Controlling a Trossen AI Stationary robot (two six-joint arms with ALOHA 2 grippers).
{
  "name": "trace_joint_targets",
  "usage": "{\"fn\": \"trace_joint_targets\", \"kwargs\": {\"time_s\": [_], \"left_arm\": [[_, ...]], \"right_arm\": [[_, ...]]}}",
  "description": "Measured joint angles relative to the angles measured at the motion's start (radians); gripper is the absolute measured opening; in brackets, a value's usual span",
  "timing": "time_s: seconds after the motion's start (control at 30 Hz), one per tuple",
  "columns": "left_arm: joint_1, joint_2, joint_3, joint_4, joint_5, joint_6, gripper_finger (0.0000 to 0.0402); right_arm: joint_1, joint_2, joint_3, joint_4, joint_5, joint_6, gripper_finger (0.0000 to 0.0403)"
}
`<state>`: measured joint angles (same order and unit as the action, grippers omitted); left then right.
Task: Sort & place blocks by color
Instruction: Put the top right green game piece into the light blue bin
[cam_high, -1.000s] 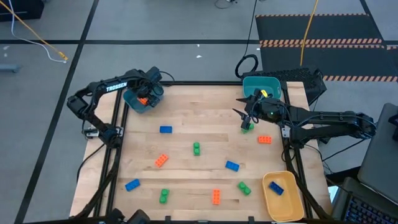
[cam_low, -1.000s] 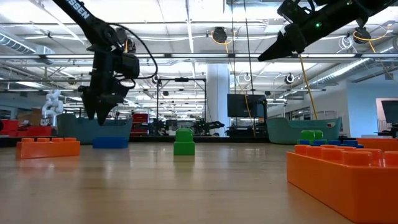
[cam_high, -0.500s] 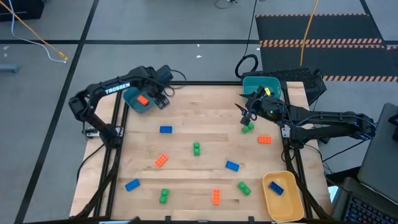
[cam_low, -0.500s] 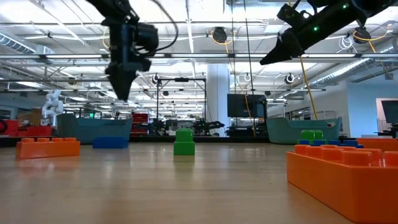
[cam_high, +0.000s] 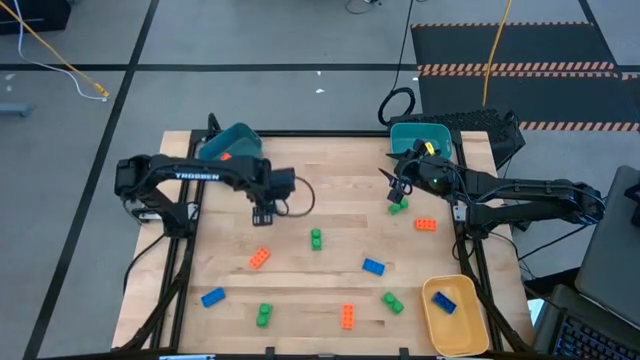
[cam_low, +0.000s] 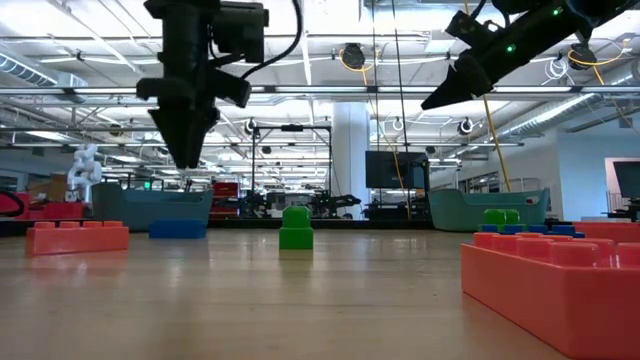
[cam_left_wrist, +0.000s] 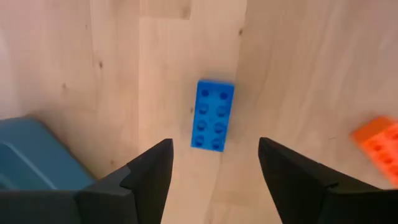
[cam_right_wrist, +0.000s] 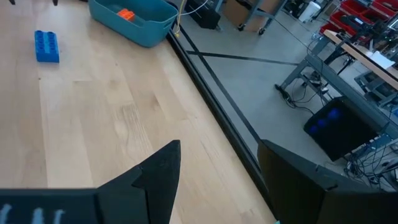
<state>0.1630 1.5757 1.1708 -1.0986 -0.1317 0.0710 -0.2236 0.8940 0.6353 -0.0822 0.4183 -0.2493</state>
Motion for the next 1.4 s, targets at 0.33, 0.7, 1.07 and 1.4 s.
{"fn": "trace_joint_targets", "kwargs": {"time_s": [0.33, 0.7, 1.07, 1.4], "left_arm": [[-0.006, 0.000, -0.115, 0.080, 0.000, -0.061, 0.0237], [0.031, 0.001, -0.219, 0.197, 0.000, -0.022, 0.0237], [0.034, 0.001, -0.214, 0.392, 0.000, 0.024, 0.0237], [-0.011, 0.001, -0.214, 0.491, 0.000, -0.006, 0.0237]], "right_arm": [[0.001, 0.000, 0.000, 0.003, -0.004, -0.007, 0.0210], [0.001, 0.000, 0.000, -0.100, -0.005, 0.011, 0.0210], [0.003, 0.000, -0.022, -0.285, -0.135, 0.195, 0.0210], [0.004, 0.002, -0.022, -0.524, -0.164, 0.264, 0.0210]]}}
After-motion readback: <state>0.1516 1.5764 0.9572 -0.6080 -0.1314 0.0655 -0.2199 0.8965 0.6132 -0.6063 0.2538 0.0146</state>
